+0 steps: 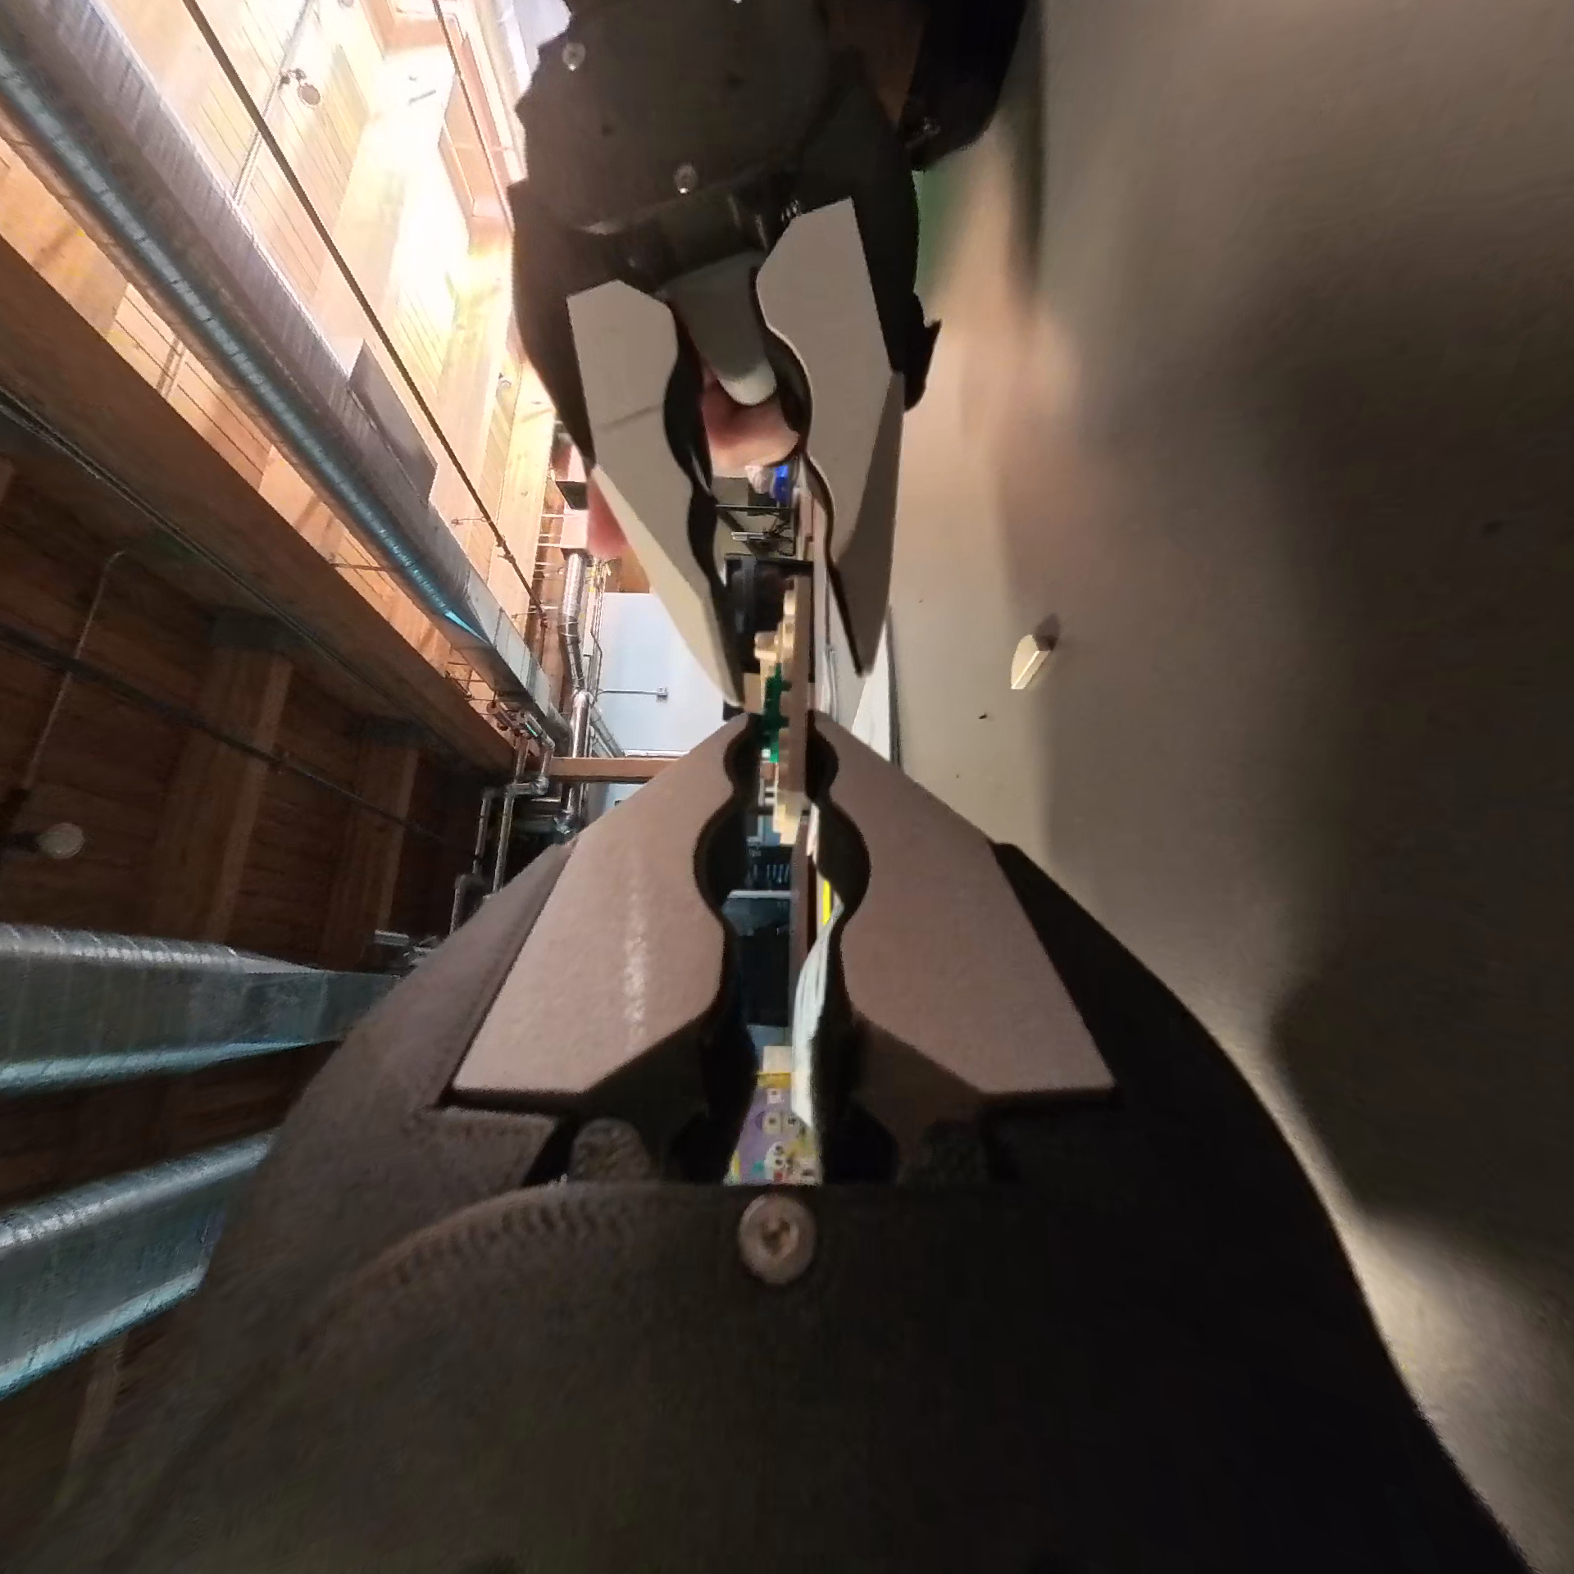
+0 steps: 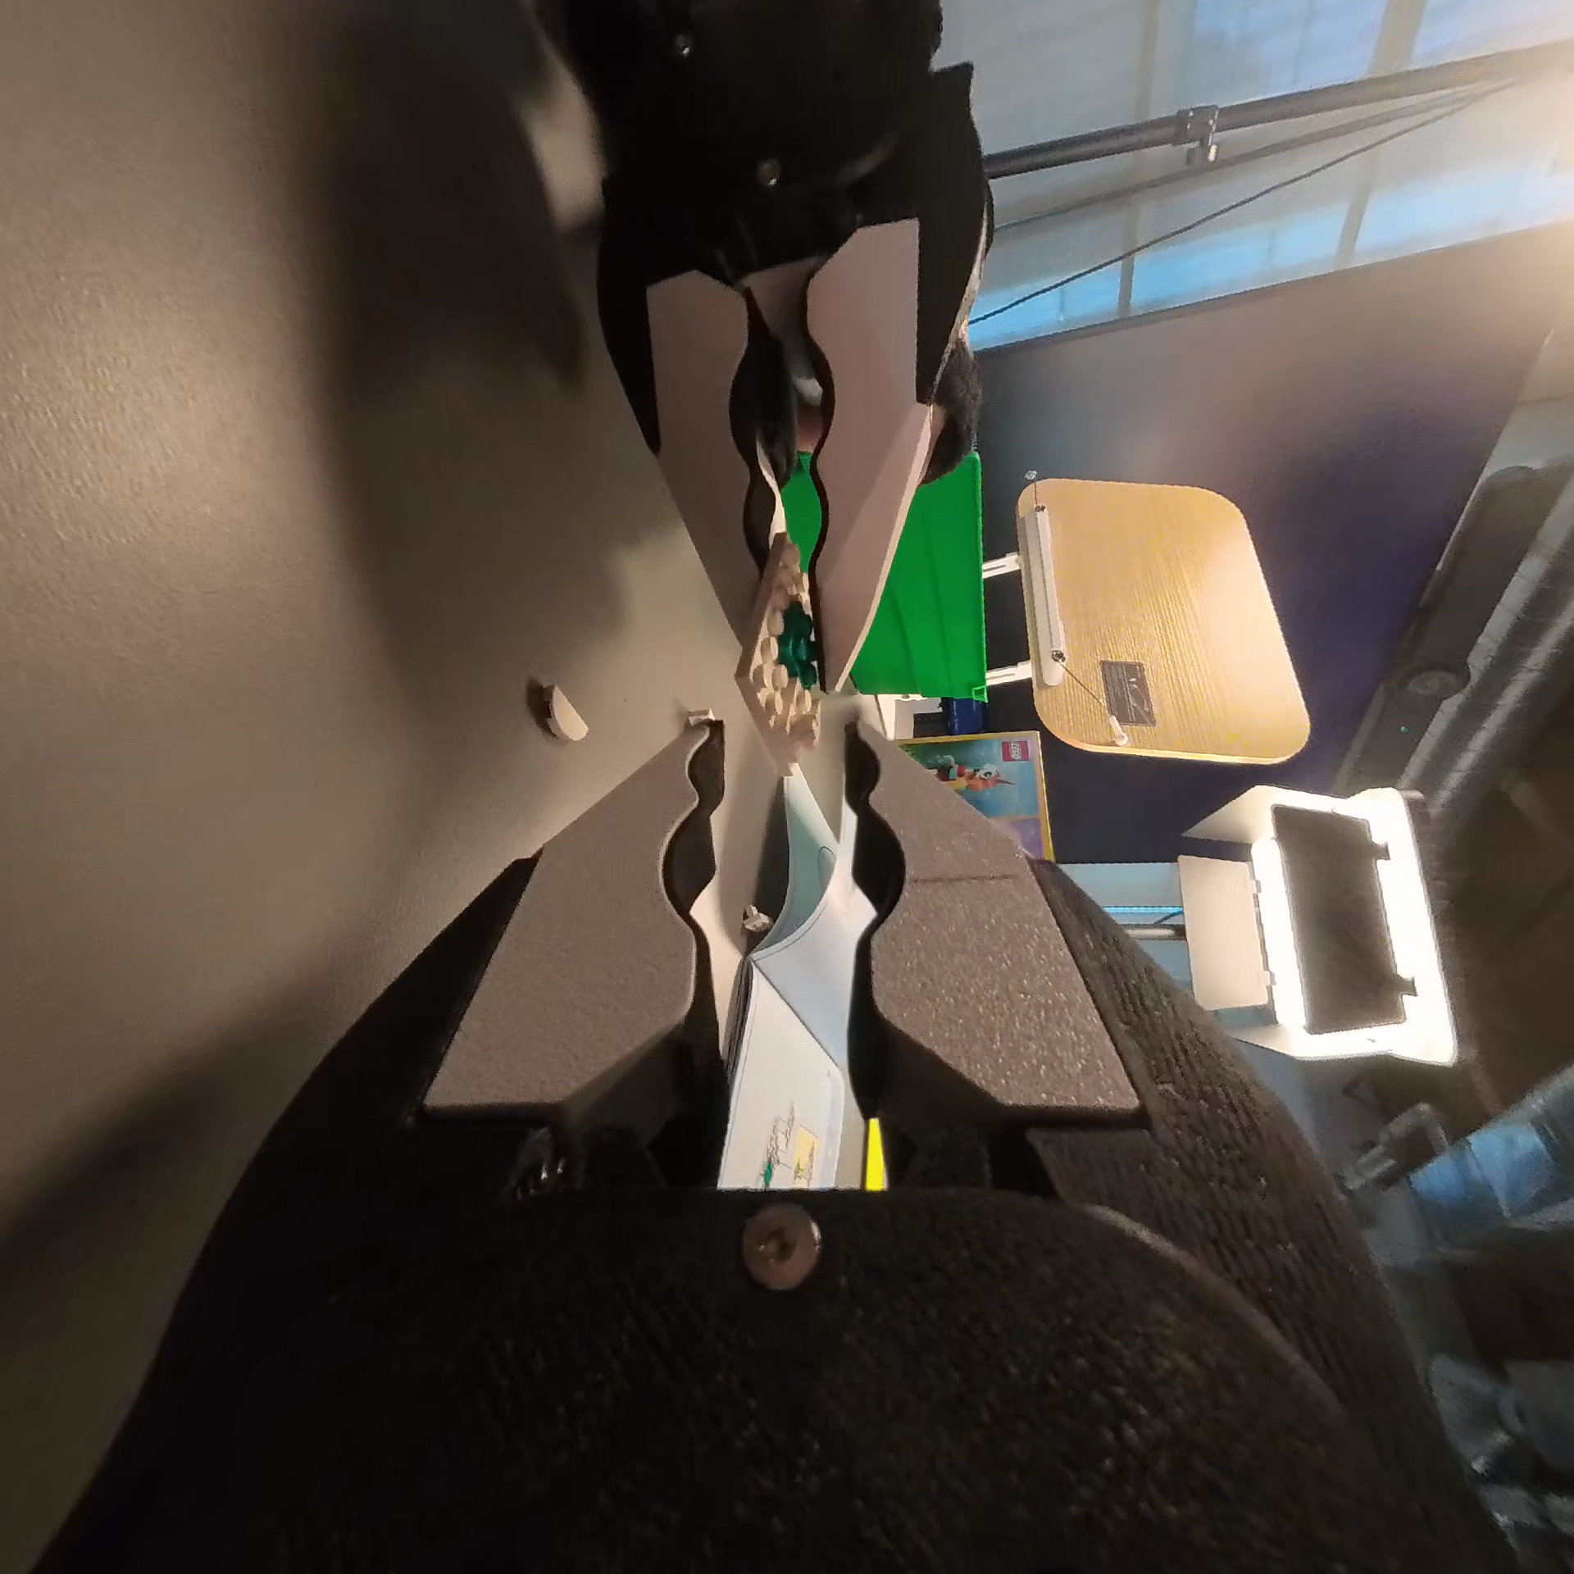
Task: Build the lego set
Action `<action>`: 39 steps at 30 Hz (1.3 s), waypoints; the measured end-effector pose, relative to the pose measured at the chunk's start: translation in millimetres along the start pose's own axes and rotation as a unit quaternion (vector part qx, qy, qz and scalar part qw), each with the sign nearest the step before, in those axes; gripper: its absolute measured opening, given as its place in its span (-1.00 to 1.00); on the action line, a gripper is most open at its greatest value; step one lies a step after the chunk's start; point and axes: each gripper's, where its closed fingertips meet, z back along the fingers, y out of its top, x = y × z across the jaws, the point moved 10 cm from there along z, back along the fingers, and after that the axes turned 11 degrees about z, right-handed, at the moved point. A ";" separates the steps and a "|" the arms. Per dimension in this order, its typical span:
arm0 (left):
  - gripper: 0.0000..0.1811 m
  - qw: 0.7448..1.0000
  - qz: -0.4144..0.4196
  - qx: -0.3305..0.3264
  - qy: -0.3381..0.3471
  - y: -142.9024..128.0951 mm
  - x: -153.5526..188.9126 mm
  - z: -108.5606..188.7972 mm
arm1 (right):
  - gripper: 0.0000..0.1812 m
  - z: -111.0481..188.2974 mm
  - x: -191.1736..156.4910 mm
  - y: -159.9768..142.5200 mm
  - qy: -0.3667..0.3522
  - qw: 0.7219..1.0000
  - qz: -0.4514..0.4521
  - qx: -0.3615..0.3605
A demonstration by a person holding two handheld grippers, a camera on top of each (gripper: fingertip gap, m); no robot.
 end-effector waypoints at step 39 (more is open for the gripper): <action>-0.92 0.985 0.133 0.093 -0.064 0.5 -11.8 13.2 | -0.91 4.8 15.2 16.2 0.052 0.995 -0.081 0.039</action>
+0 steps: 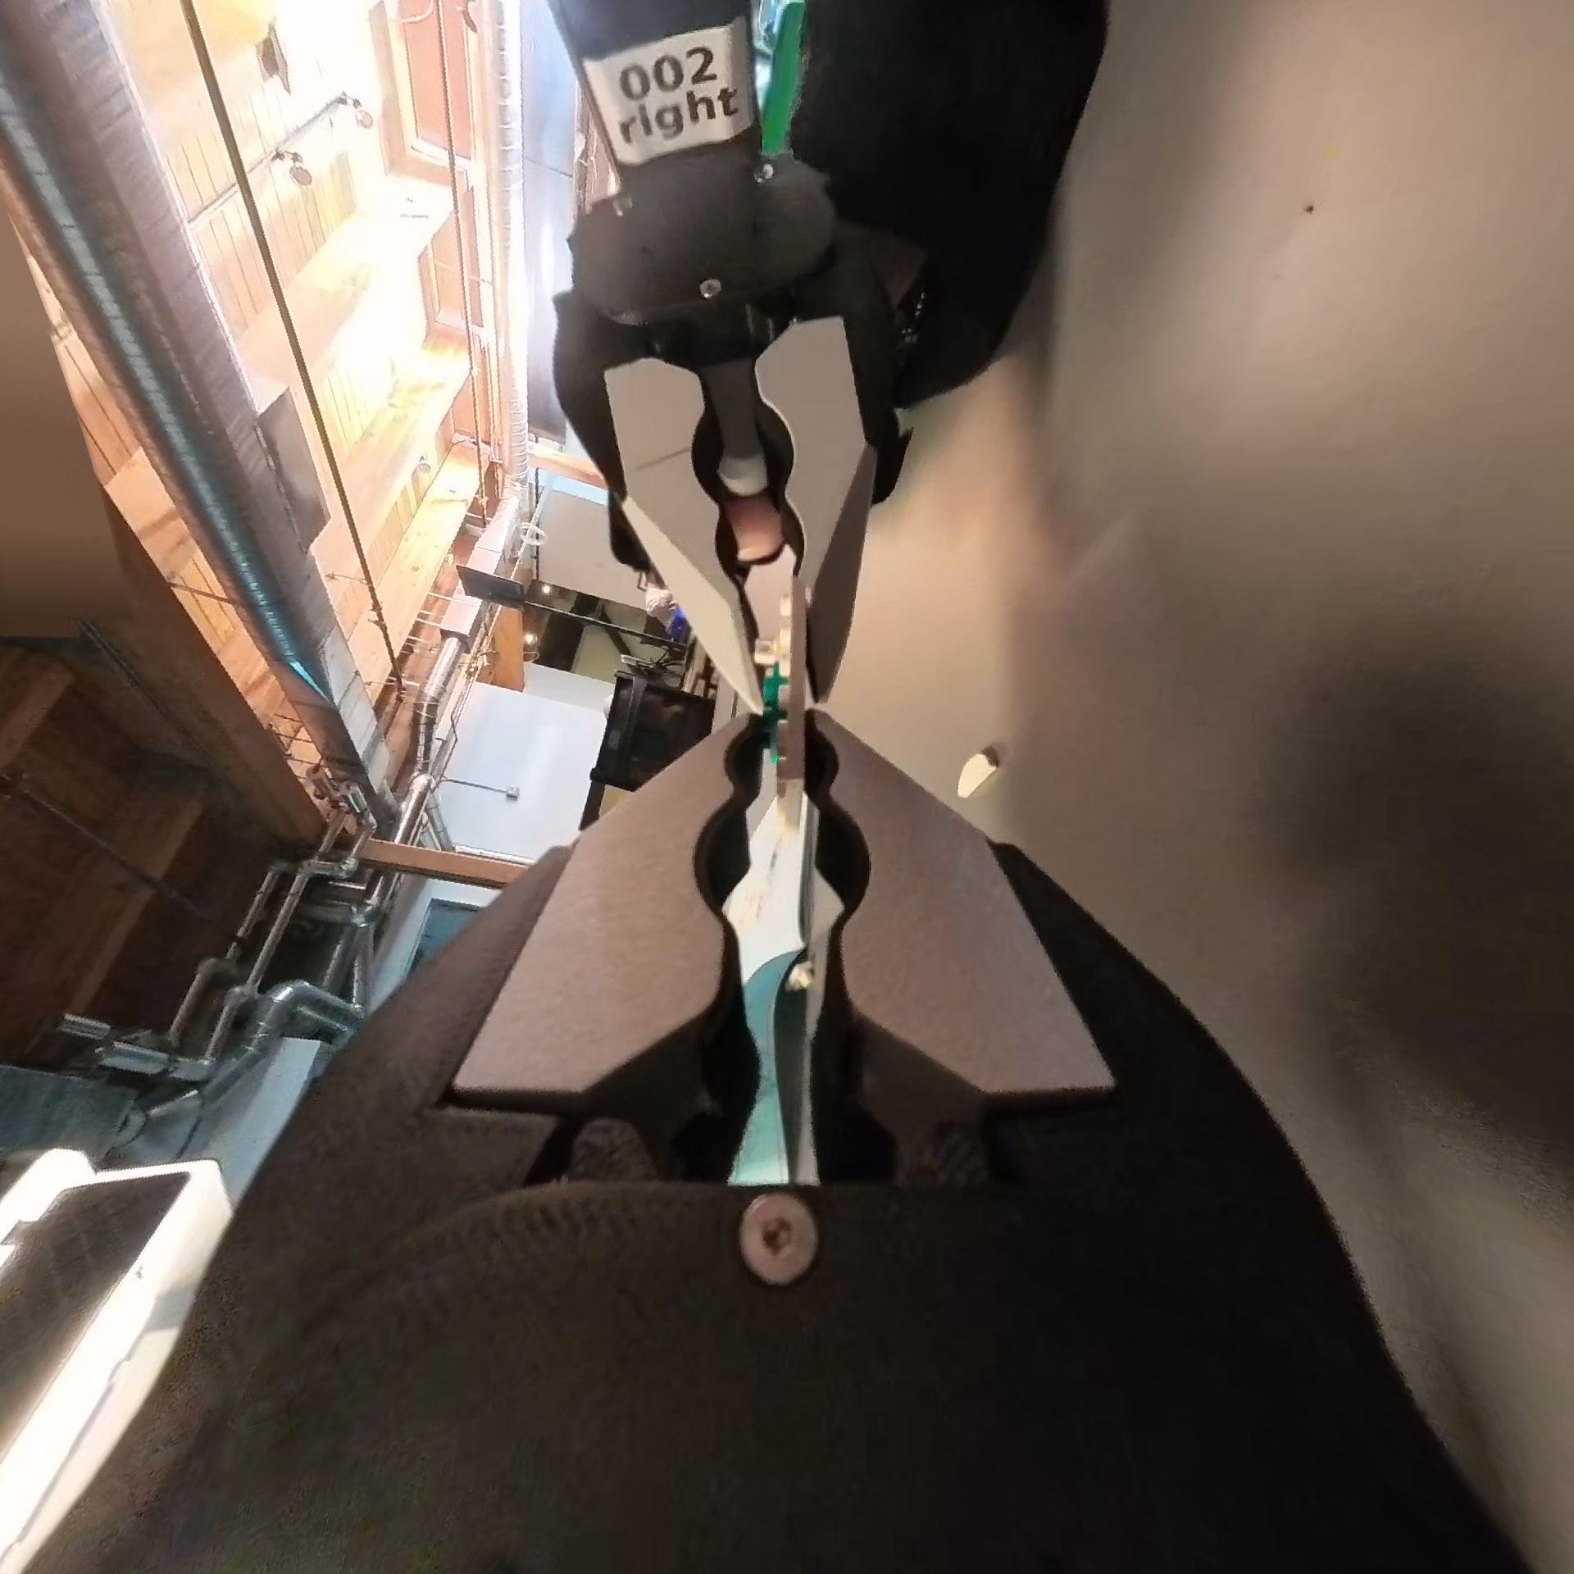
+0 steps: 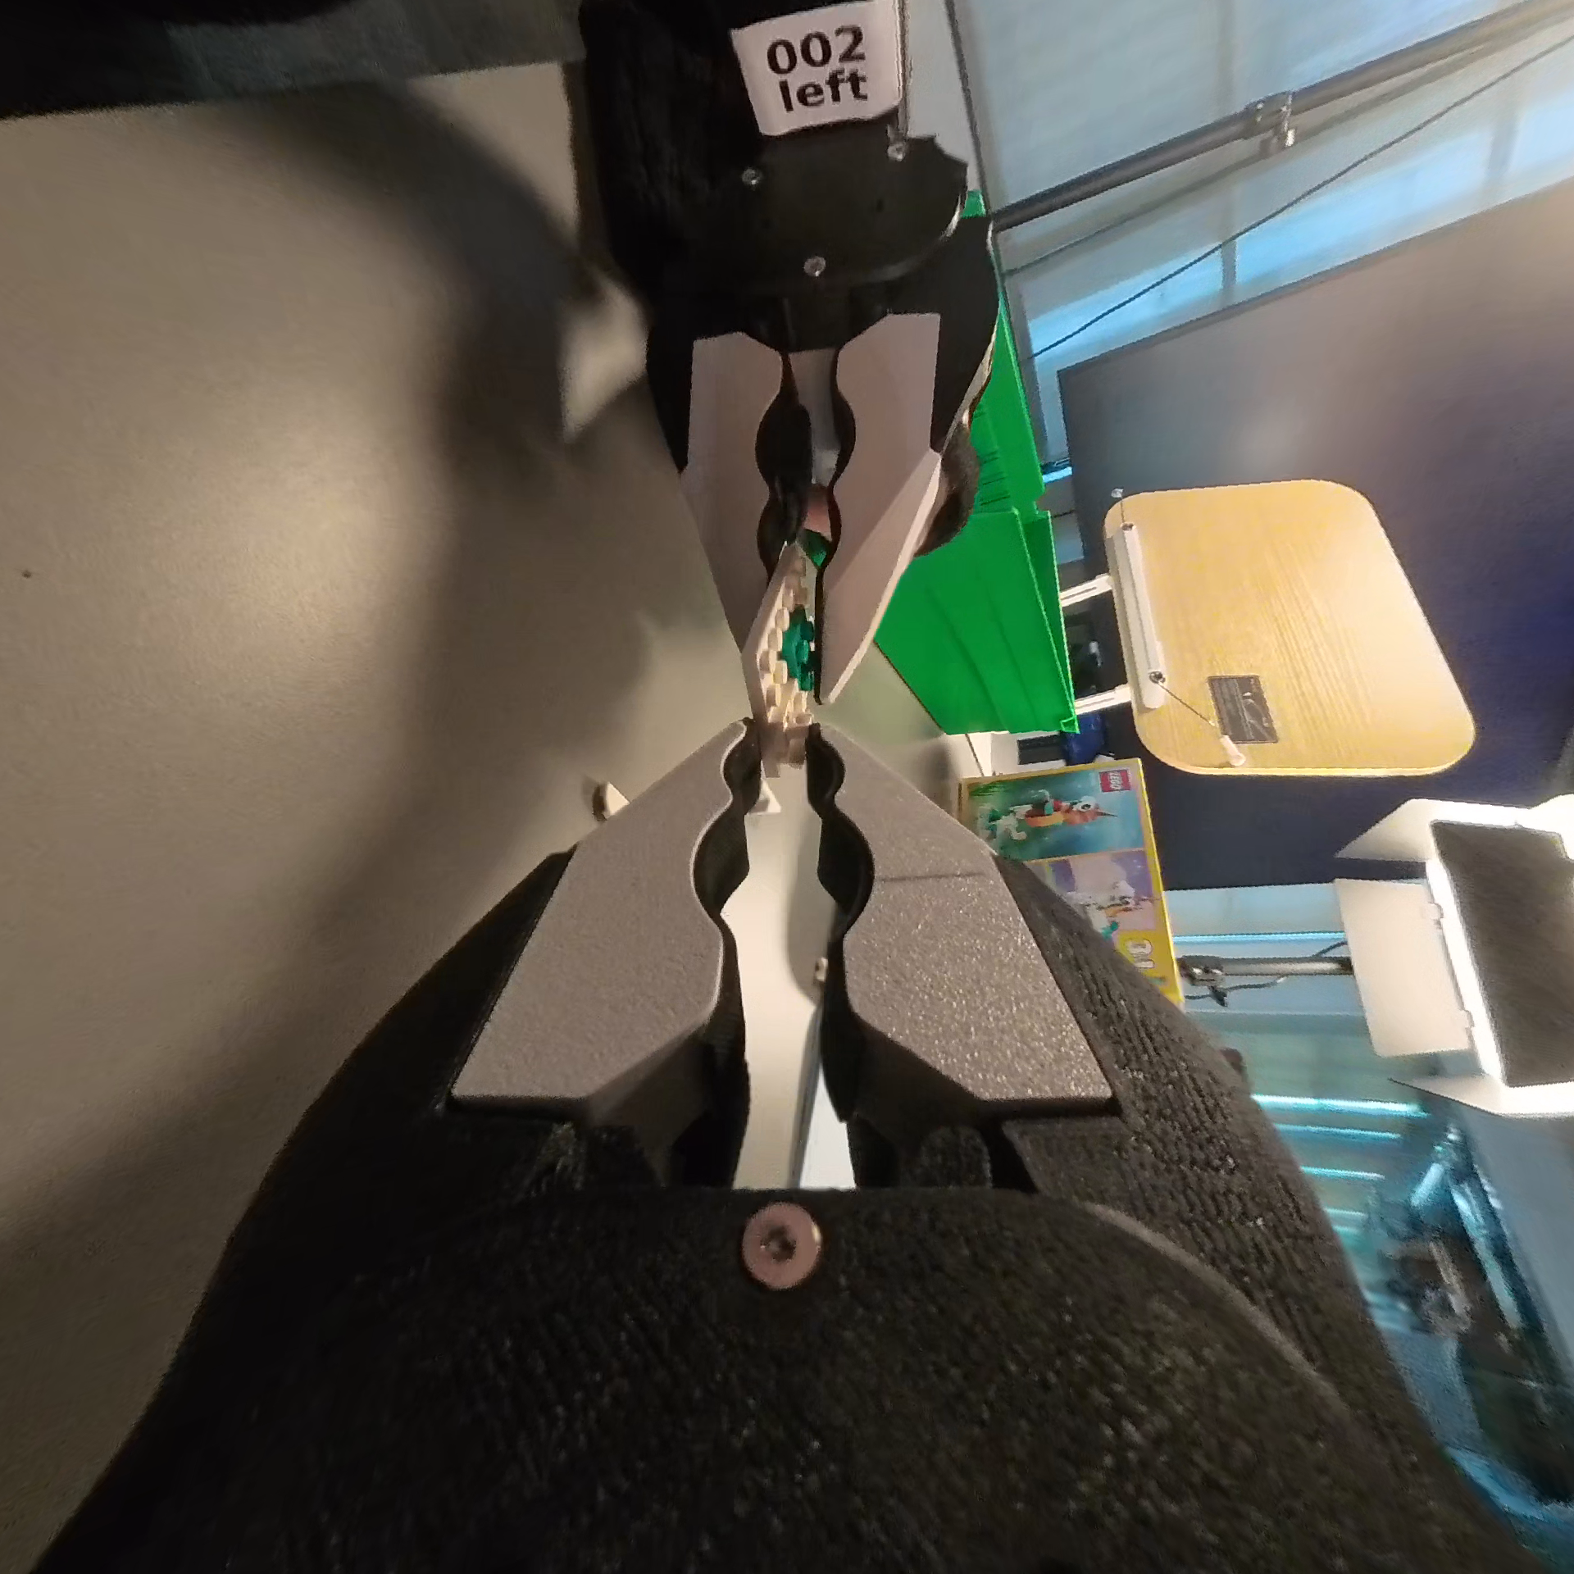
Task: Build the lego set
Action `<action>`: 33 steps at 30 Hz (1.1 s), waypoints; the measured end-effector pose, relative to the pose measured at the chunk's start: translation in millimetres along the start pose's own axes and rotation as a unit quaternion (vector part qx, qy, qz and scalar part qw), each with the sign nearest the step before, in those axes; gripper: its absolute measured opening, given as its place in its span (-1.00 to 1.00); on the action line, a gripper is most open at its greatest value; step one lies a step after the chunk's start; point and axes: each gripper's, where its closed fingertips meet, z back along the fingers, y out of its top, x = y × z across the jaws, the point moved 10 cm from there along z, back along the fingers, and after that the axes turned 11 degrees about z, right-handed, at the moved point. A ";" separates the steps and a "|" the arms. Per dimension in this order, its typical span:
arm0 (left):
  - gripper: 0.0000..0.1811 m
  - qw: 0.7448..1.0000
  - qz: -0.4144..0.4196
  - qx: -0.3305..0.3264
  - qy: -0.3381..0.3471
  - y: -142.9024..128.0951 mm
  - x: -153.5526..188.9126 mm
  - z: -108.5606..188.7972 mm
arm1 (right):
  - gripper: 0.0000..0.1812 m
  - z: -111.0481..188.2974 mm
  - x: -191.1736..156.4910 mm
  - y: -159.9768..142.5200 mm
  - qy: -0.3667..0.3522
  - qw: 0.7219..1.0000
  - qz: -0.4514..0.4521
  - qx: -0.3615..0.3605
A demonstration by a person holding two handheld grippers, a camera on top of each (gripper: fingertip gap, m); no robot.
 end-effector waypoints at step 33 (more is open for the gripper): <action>-0.91 0.988 -0.129 -0.029 0.080 2.8 7.9 -1.8 | -0.90 -0.8 -1.4 10.2 -0.042 0.980 0.180 -0.071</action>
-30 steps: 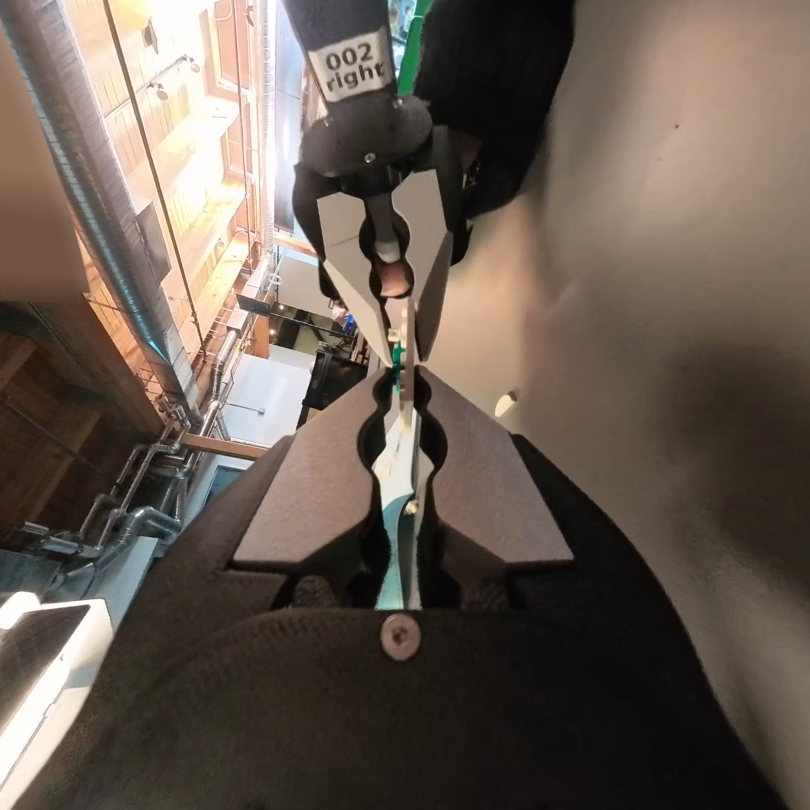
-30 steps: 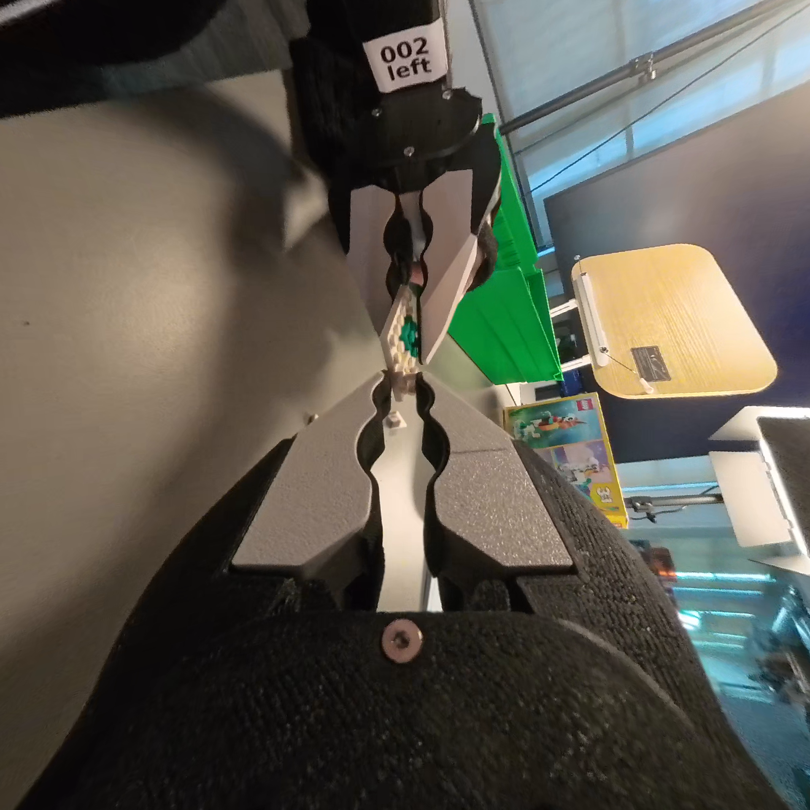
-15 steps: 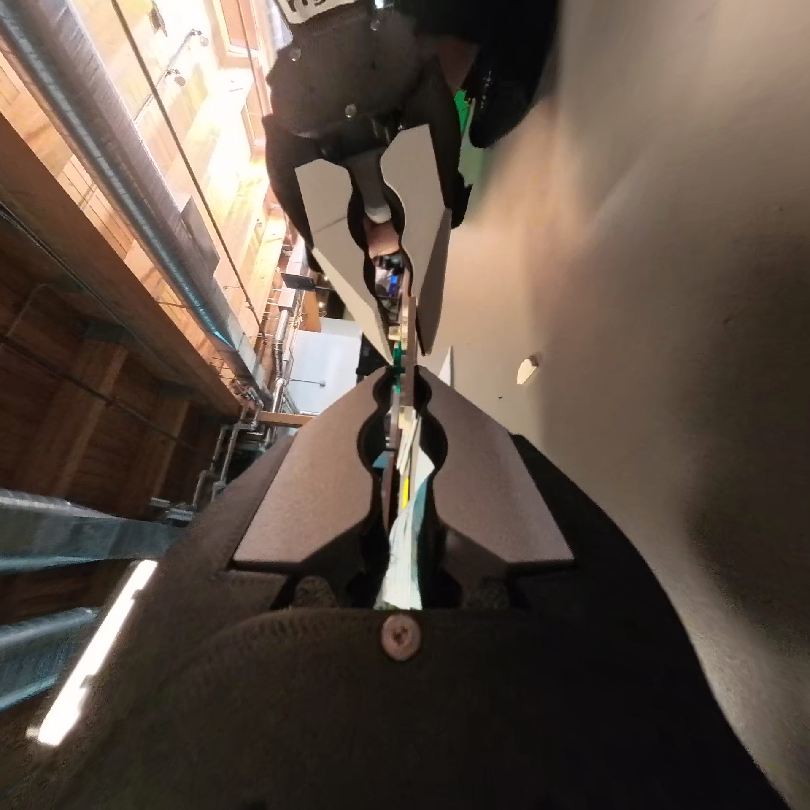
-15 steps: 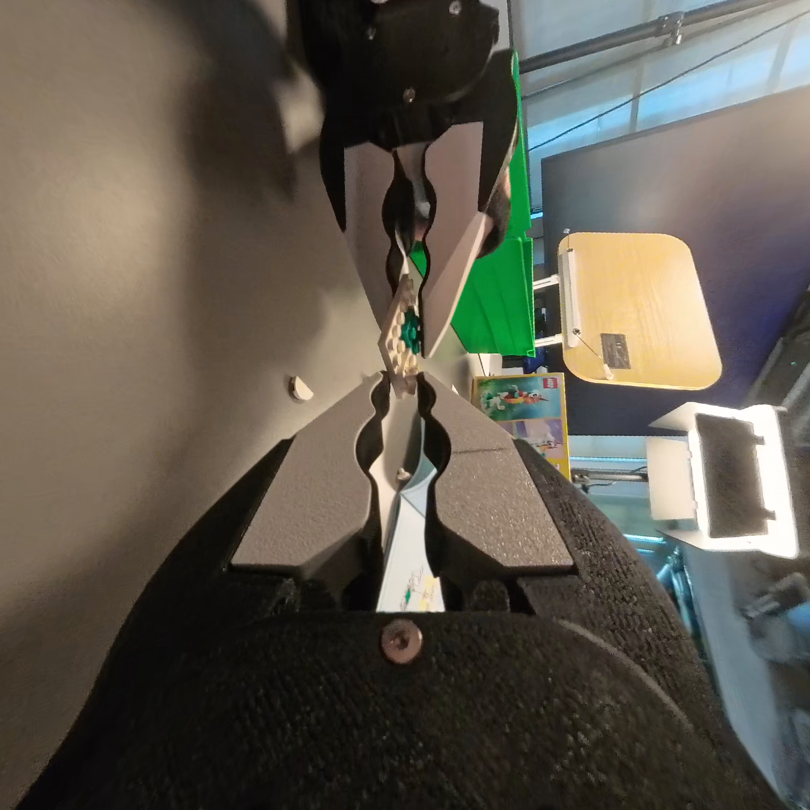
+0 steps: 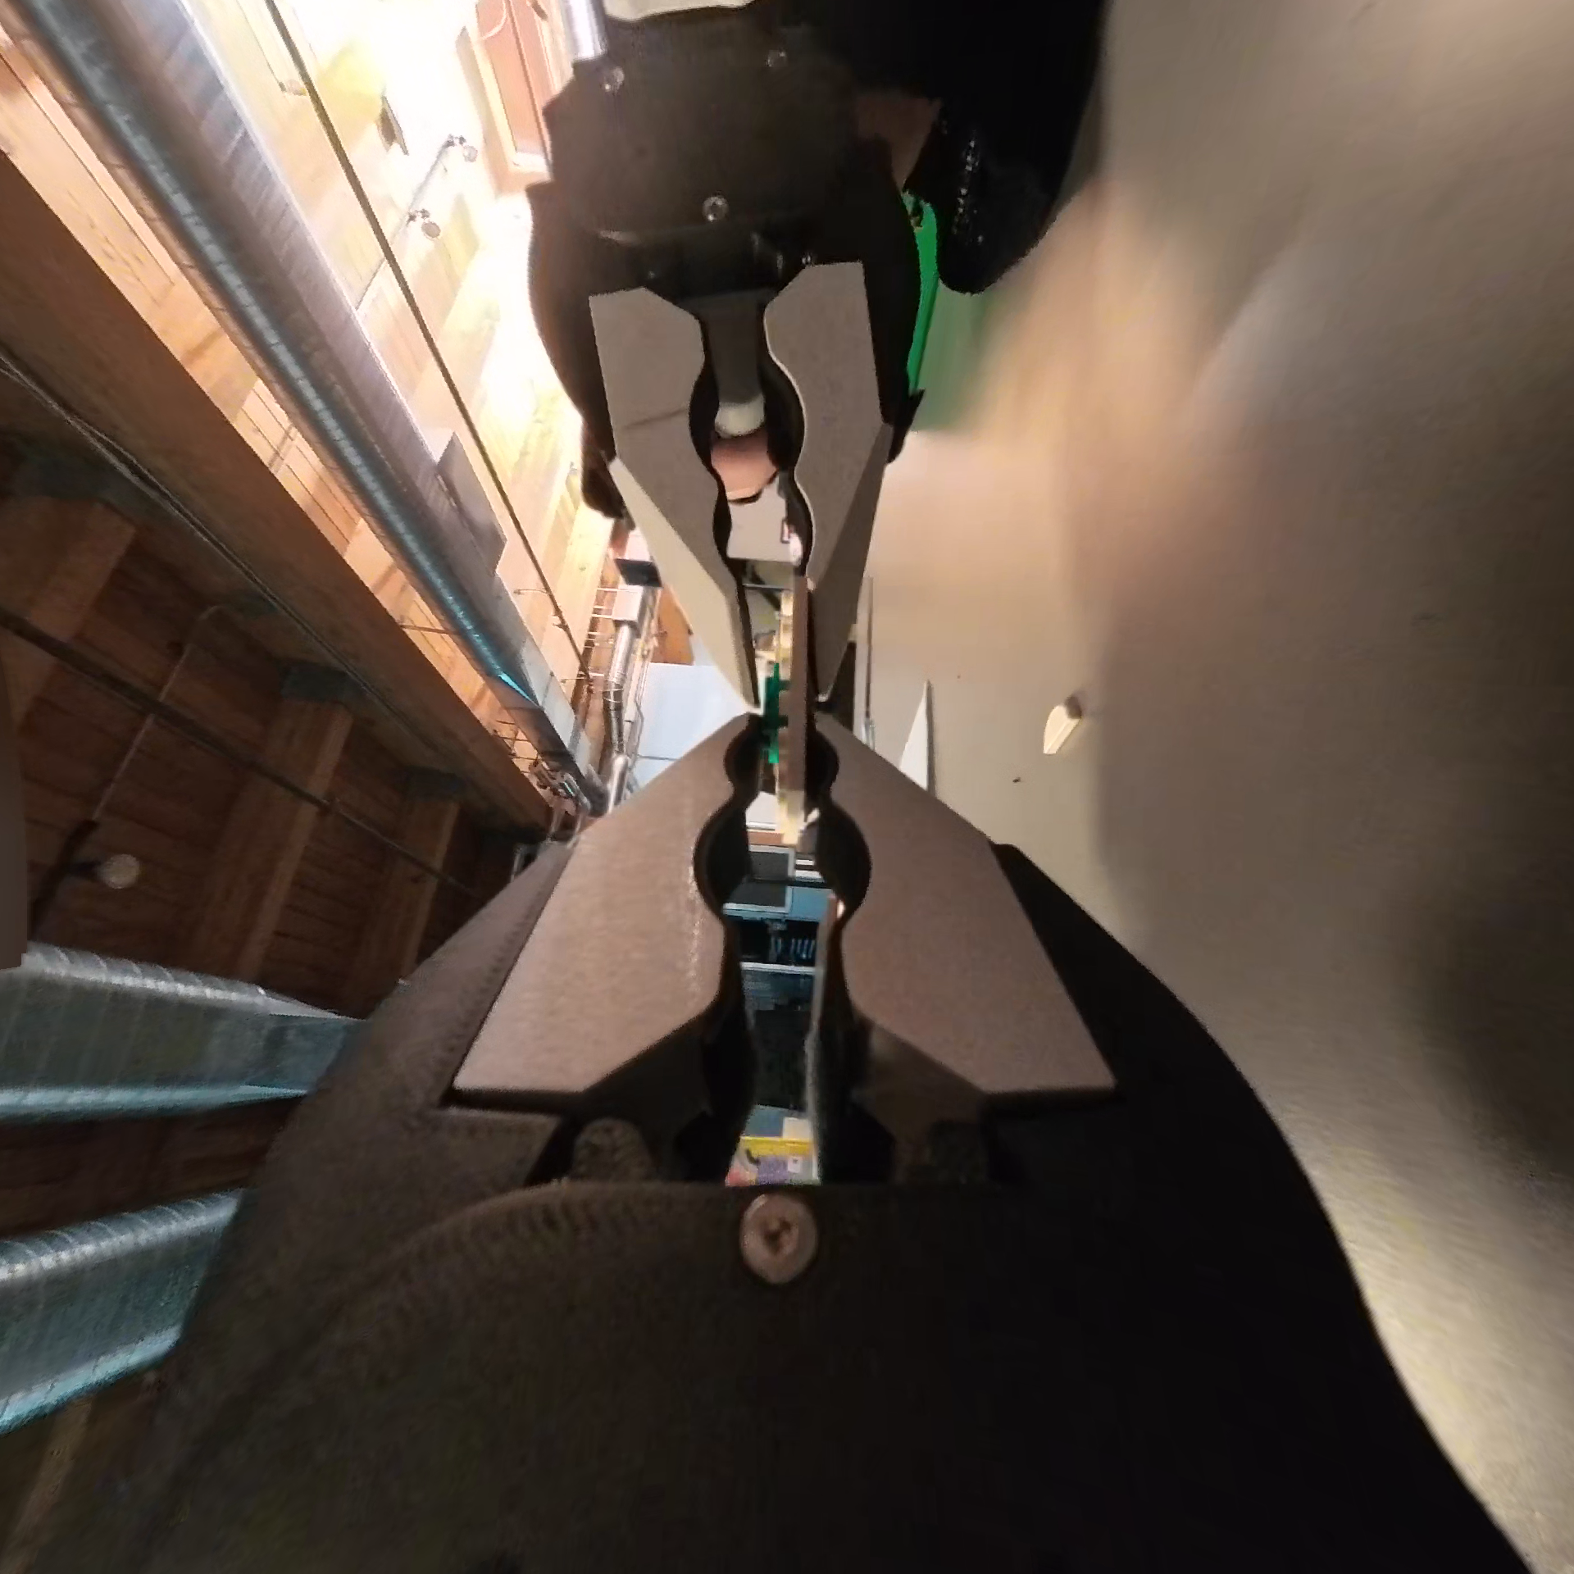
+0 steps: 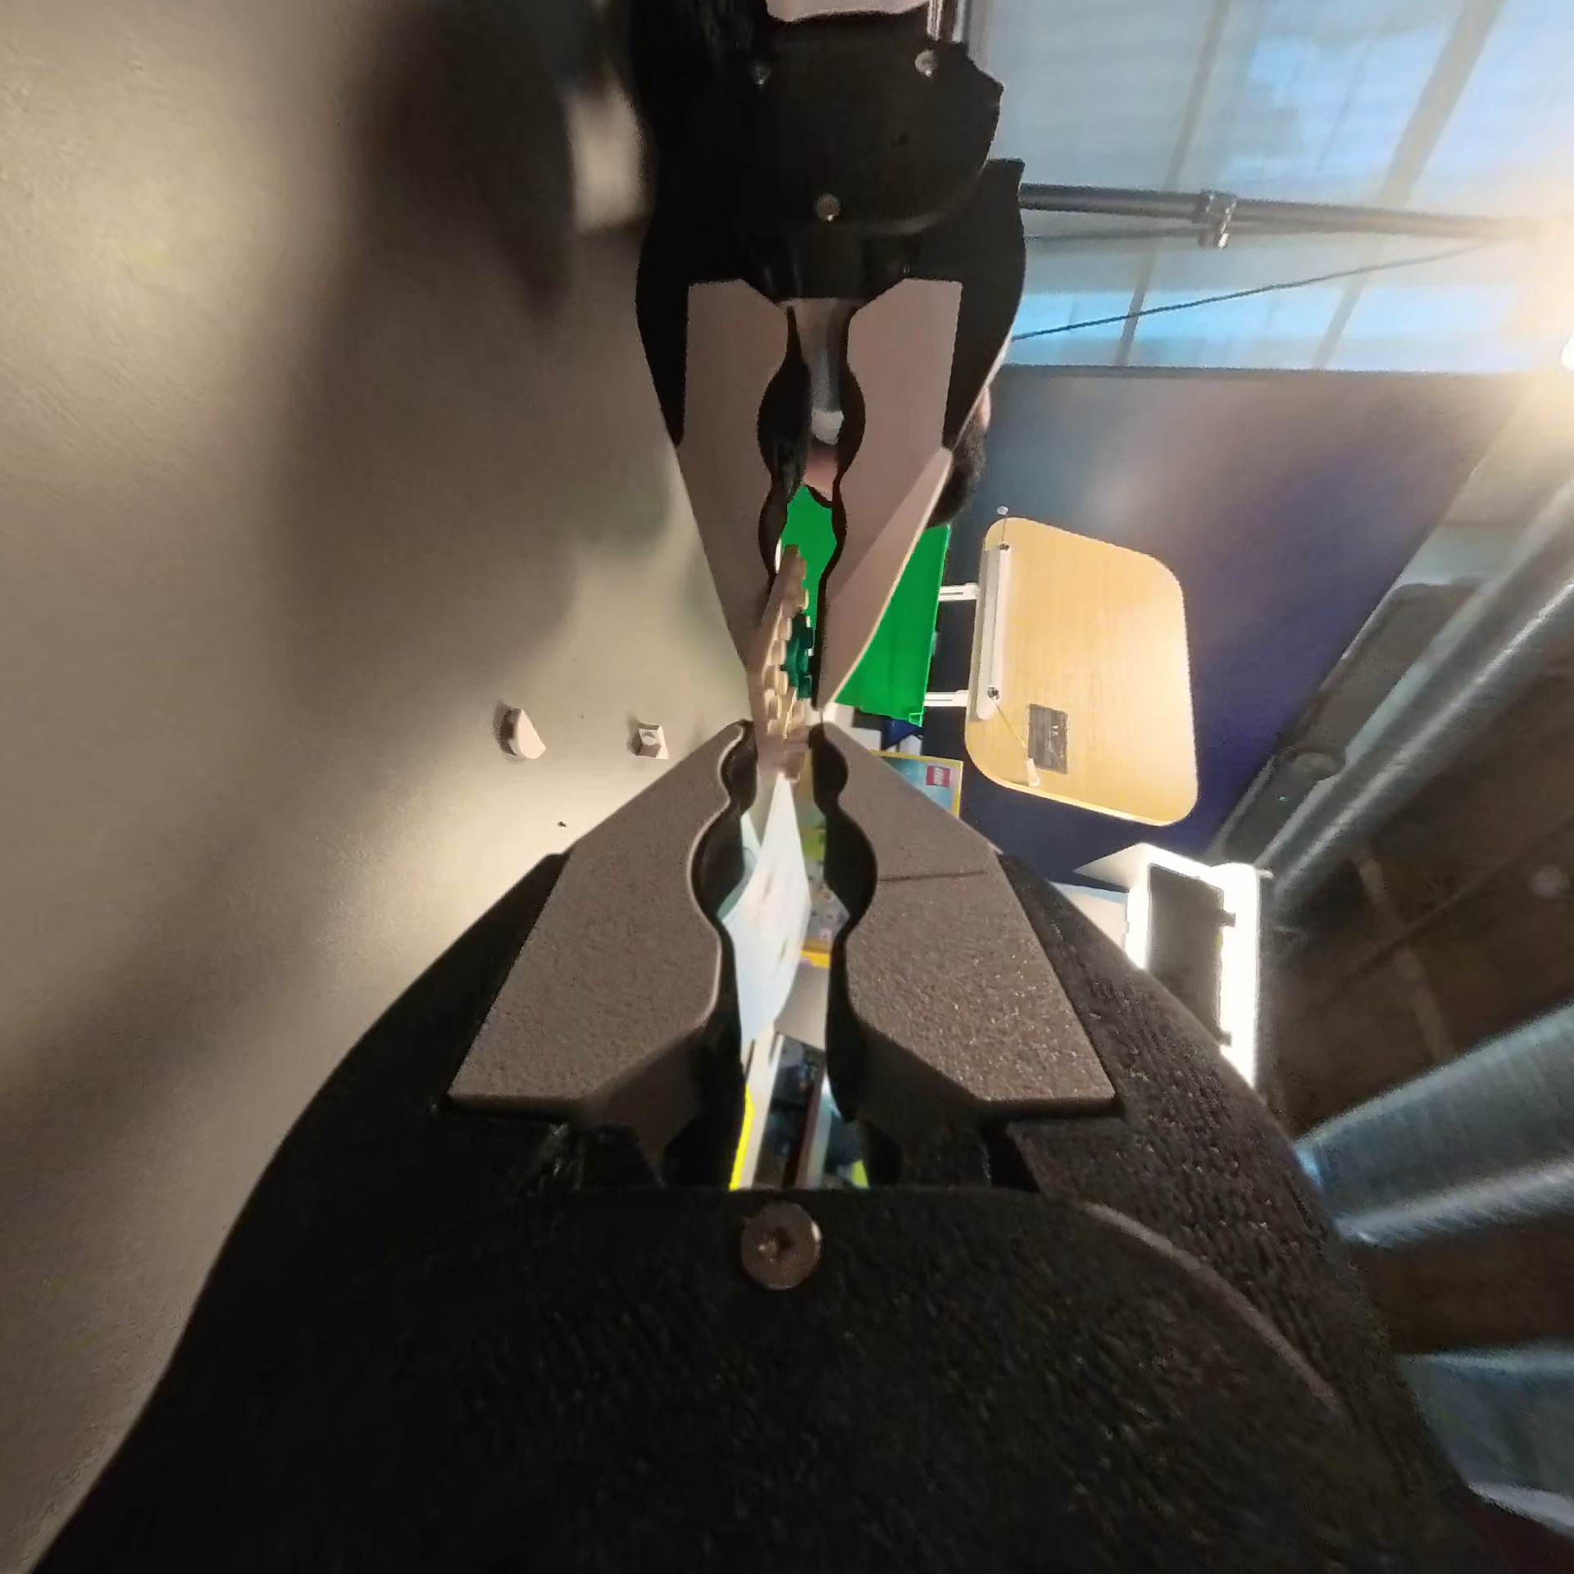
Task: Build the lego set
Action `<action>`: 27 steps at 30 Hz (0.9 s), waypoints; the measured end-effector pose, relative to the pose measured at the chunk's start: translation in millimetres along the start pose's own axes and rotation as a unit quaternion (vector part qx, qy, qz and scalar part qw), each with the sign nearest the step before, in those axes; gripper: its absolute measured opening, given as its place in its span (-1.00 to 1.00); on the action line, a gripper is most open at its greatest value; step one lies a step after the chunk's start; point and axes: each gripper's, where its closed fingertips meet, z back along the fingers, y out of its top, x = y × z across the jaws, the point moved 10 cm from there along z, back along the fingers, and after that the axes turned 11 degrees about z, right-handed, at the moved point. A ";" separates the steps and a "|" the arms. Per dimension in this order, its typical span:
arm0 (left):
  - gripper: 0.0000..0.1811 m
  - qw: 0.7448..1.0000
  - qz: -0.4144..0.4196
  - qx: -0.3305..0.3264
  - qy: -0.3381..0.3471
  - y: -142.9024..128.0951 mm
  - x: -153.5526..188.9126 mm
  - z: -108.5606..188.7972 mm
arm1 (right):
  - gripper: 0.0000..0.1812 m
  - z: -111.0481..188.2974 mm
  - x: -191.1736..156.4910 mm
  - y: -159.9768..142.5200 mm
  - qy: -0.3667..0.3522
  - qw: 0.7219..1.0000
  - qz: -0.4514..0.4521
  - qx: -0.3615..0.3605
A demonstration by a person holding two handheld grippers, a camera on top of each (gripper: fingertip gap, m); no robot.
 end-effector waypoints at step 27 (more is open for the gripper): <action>-0.92 0.999 -0.004 0.038 -0.004 5.4 1.6 5.3 | -0.78 4.3 -8.8 -6.5 -0.011 0.998 -0.032 0.053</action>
